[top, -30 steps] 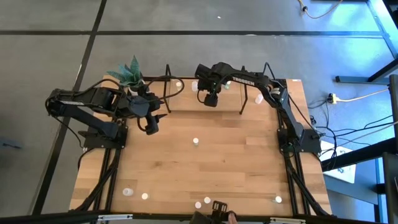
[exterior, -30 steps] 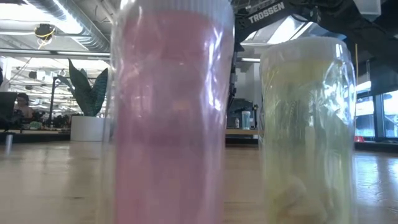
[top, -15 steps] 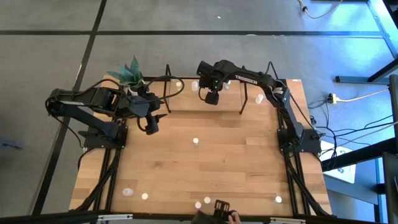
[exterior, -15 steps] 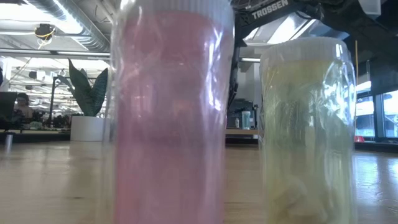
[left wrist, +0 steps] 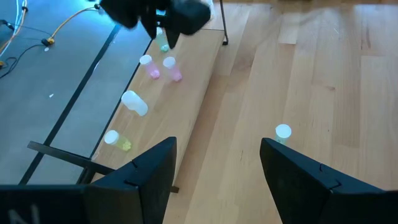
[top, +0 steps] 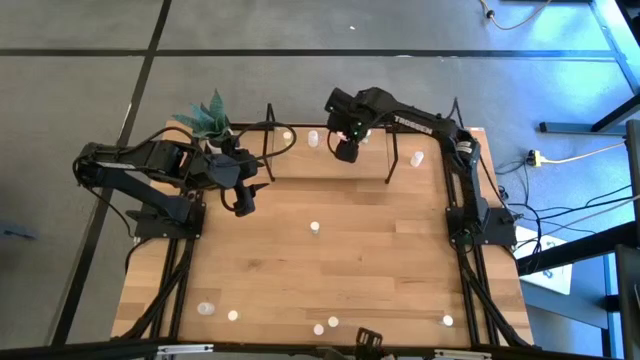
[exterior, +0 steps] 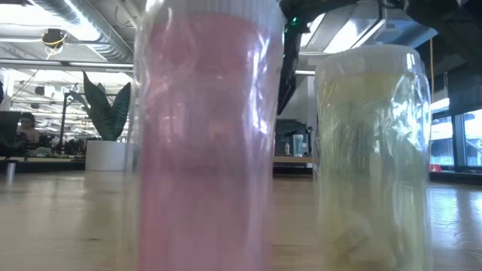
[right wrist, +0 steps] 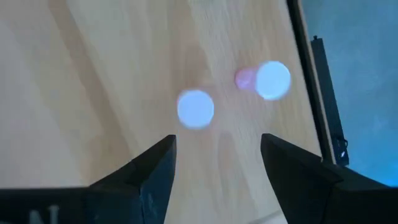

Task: Pick and place medicine bottles onto shelf by color
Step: Put the top blue pill bottle on the shelf aligned with other blue pill bottle

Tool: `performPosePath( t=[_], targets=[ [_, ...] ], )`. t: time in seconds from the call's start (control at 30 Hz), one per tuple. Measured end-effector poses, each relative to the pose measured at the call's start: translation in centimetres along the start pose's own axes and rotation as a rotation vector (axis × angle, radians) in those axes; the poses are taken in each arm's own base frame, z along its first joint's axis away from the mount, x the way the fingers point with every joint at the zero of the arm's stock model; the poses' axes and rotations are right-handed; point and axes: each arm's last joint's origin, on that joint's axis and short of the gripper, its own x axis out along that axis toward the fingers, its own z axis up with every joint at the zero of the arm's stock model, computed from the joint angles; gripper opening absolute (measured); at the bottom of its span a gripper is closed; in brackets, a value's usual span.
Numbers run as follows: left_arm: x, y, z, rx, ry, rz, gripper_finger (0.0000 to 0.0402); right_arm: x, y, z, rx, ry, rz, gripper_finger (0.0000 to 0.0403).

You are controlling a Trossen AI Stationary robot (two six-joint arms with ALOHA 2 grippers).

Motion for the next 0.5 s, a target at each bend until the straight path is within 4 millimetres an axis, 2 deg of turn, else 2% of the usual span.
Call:
performPosePath(
  t=[0.27, 0.5],
  targets=[
    [0.0, 0.0, 0.0, 0.0, 0.0, 0.0, 0.0226, -6.6, 1.3, -1.7, -0.003, -0.138, 0.066, 0.0236],
    [0.0, 0.0, 0.0, 0.0, 0.0, 0.0, 0.0226, -12.1, 4.3, -3.6, -0.06, -0.278, 0.135, 0.0236]
  ],
)
